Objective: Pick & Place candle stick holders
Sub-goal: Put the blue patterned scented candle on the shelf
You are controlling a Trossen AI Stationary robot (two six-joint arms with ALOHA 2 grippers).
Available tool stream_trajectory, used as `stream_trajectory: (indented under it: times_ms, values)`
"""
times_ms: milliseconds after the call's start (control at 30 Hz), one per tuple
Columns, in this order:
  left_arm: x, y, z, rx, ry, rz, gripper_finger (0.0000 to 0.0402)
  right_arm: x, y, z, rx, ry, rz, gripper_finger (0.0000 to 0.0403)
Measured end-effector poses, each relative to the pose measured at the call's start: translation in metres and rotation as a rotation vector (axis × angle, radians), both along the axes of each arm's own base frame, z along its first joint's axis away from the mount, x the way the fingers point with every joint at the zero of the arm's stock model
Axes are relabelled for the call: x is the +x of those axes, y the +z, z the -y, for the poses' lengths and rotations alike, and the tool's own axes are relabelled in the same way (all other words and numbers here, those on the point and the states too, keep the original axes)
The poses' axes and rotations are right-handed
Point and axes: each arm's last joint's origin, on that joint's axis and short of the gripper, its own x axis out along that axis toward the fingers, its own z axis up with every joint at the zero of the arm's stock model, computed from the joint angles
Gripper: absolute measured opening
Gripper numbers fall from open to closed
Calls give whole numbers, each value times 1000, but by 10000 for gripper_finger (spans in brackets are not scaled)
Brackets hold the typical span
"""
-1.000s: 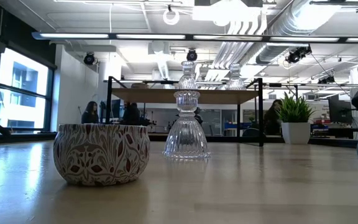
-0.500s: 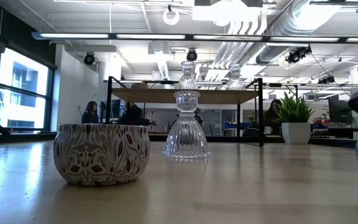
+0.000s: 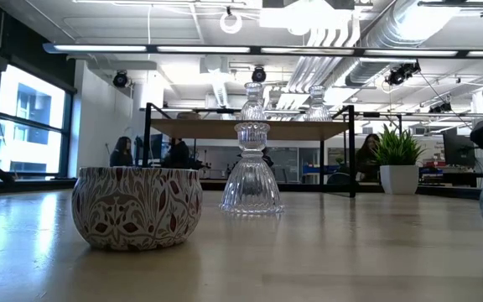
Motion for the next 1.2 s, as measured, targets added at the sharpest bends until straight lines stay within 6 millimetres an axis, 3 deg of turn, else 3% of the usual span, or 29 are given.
stream_trajectory:
  times_ms: [500, 767, 1200]
  values:
    - [2, -3, 1, 6, 4, -8, 355, 2, 2, -1, -59, 35, 57, 396]
    - [2, -3, 1, 6, 4, -6, 355, 4, -12, -3, -119, 56, 56, 396]
    - [2, -3, 1, 6, 6, -6, 355, 7, -11, -5, -167, 109, 120, 396]
